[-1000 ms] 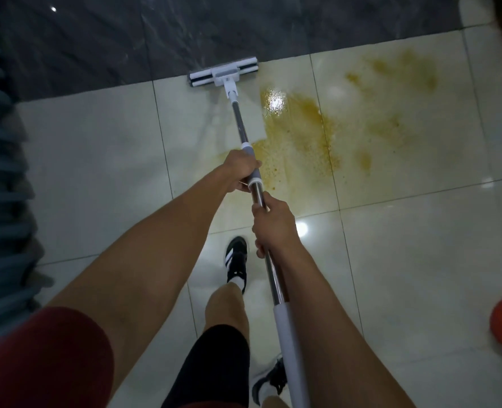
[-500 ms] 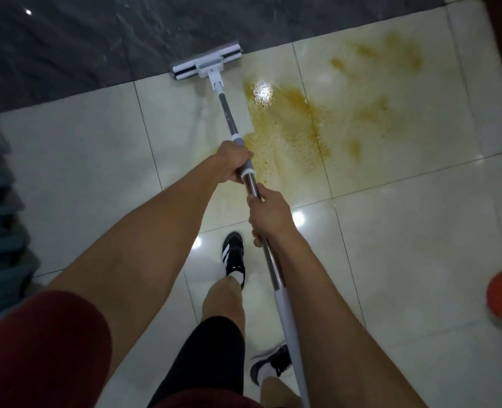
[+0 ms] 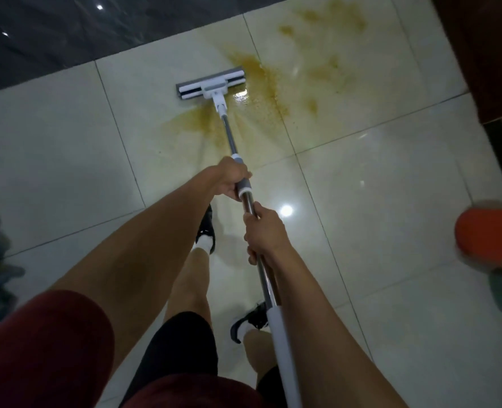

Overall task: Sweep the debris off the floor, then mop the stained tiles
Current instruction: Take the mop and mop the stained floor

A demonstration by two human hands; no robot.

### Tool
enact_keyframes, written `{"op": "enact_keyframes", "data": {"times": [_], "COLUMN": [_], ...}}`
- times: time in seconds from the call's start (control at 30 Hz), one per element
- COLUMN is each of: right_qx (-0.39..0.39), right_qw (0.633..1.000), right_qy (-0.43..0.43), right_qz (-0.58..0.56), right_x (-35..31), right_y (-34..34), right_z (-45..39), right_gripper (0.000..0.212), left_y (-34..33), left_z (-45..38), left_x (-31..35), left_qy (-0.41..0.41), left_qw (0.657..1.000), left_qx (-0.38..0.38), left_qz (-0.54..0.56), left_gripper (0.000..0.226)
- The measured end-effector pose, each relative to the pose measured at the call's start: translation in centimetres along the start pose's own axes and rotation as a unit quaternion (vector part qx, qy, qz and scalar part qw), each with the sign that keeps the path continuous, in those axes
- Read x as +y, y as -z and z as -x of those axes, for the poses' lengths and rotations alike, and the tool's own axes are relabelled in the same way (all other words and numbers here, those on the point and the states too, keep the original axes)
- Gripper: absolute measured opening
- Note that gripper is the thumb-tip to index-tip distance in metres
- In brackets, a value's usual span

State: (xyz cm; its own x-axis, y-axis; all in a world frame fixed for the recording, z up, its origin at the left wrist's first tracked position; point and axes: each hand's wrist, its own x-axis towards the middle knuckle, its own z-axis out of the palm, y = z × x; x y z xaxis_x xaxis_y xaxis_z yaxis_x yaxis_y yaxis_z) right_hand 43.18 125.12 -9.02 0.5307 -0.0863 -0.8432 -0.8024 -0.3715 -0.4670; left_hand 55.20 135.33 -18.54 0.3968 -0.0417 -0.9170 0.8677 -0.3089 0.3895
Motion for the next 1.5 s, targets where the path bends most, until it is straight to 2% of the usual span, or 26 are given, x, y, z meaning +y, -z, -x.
{"op": "enact_keyframes", "data": {"times": [0.2,0.3,0.4,0.53,0.63,0.7,0.93,1.27,1.4,1.5], "right_qx": [0.002,0.008,0.016,0.015,0.013,0.015,0.019,0.020,0.023,0.022], "right_qw": [0.999,0.999,0.999,0.999,0.999,0.999,0.998,0.993,0.993,0.993], "right_qy": [-0.013,-0.008,0.020,0.034,0.030,0.029,0.046,0.012,0.008,0.007], "right_qz": [-0.033,-0.043,-0.033,-0.020,-0.023,-0.034,-0.046,-0.111,-0.113,-0.115], "right_x": [7.0,7.5,6.0,3.3,0.9,-1.3,-13.3,-29.3,-30.6,-29.2], "right_y": [3.4,4.4,5.0,5.4,5.6,5.5,5.0,5.0,5.1,5.0], "right_z": [5.4,5.9,4.4,2.0,0.1,-1.7,-10.0,-19.4,-20.3,-19.6], "right_gripper": [0.030,0.029,0.027,0.029,0.027,0.026,0.024,0.025,0.026,0.026], "left_y": [-7.6,-9.0,-8.6,-7.1,-5.7,-4.3,3.4,12.3,13.0,12.4], "left_z": [3.4,3.9,3.3,1.7,0.0,-1.3,-6.6,-11.6,-12.2,-11.9], "left_x": [-4.1,-4.3,-2.9,-0.2,2.0,4.1,14.7,28.1,29.8,28.9], "left_qy": [0.019,0.003,-0.019,-0.025,-0.023,-0.022,-0.028,-0.043,-0.036,-0.026], "left_qw": [1.000,1.000,0.999,0.998,0.998,0.998,0.996,0.990,0.992,0.993], "left_qx": [-0.015,0.010,0.035,0.044,0.043,0.050,0.079,0.086,0.092,0.087], "left_qz": [0.001,0.018,0.031,0.031,0.030,0.038,0.042,0.099,0.079,0.072], "left_gripper": [0.018,0.026,0.018,0.016,0.034,0.037,0.031,0.035,0.023,0.026]}}
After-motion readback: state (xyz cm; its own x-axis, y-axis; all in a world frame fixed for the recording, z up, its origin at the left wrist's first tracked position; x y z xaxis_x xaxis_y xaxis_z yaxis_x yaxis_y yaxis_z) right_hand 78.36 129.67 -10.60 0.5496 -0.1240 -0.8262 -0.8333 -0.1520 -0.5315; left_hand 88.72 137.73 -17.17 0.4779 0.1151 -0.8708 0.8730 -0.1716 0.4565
